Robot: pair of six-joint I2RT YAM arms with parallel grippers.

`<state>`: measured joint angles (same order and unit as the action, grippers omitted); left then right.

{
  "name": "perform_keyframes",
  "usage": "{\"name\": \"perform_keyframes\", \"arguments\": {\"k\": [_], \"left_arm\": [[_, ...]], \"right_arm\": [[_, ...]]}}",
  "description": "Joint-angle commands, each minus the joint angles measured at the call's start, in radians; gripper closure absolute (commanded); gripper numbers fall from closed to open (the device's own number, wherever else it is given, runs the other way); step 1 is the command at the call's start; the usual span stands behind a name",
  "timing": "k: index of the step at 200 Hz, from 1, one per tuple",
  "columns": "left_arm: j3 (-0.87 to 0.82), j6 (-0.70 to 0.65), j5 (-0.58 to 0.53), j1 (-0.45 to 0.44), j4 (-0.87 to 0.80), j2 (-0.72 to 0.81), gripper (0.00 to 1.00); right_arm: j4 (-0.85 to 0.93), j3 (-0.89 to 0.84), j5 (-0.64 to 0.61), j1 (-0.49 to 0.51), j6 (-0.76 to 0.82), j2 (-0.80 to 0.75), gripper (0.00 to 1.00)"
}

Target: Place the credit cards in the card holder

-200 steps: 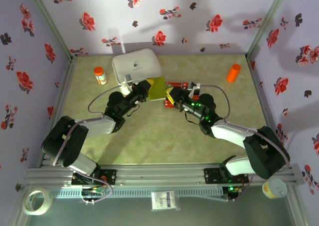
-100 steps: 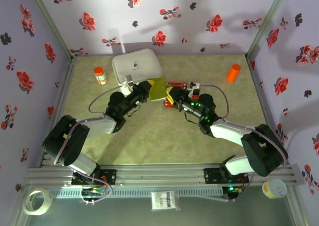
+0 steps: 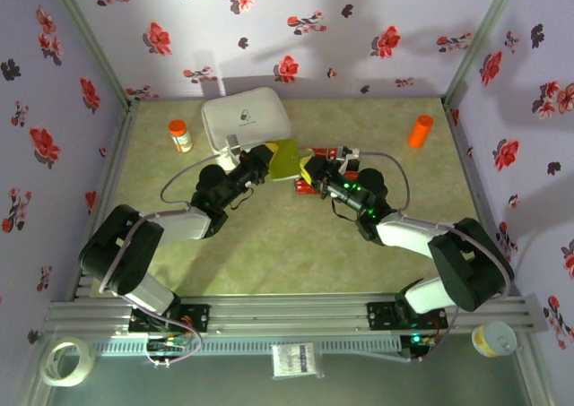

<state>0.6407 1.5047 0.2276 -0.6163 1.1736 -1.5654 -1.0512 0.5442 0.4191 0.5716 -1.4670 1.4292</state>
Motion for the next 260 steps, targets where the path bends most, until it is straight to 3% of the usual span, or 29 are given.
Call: {"name": "perform_keyframes", "arguments": {"k": [1,15,36,80,117,128,158,179,203,221,260], "left_arm": [[0.036,0.004,0.019,-0.021,0.052,-0.006,1.00],[0.036,0.005,0.019,-0.022,0.052,-0.005,1.00],[0.034,0.004,0.019,-0.024,0.052,-0.008,1.00],[0.013,-0.004,0.016,-0.022,0.052,-0.015,1.00],[-0.055,-0.029,0.016,0.000,0.048,0.003,0.31],[-0.088,-0.039,0.016,0.017,0.047,0.018,0.01],[-0.188,-0.071,0.040,0.080,0.023,0.072,0.00],[-0.204,-0.116,0.074,0.111,-0.095,0.128,0.00],[-0.114,-0.271,0.099,0.100,-0.477,0.236,0.00],[0.012,-0.453,0.050,0.061,-0.828,0.309,0.00],[0.306,-0.735,-0.146,-0.057,-1.335,0.284,0.00]], "right_arm": [[-0.080,0.000,0.033,0.008,-0.023,0.024,0.77],[-0.102,0.000,0.035,0.008,-0.031,0.036,0.81],[-0.152,0.000,0.041,0.008,-0.052,0.056,1.00],[-0.242,-0.017,0.039,0.008,-0.079,0.093,1.00],[-0.222,-0.060,0.006,0.008,-0.050,0.078,1.00],[-0.183,-0.076,0.001,0.008,-0.023,0.056,1.00],[-0.013,-0.121,-0.023,0.008,0.074,-0.036,1.00],[0.160,-0.139,-0.053,0.015,0.157,-0.125,1.00],[0.405,-0.131,-0.117,0.041,0.277,-0.236,1.00],[0.548,-0.124,-0.167,0.068,0.335,-0.295,1.00],[0.588,-0.131,-0.212,0.100,0.361,-0.312,1.00]]}}
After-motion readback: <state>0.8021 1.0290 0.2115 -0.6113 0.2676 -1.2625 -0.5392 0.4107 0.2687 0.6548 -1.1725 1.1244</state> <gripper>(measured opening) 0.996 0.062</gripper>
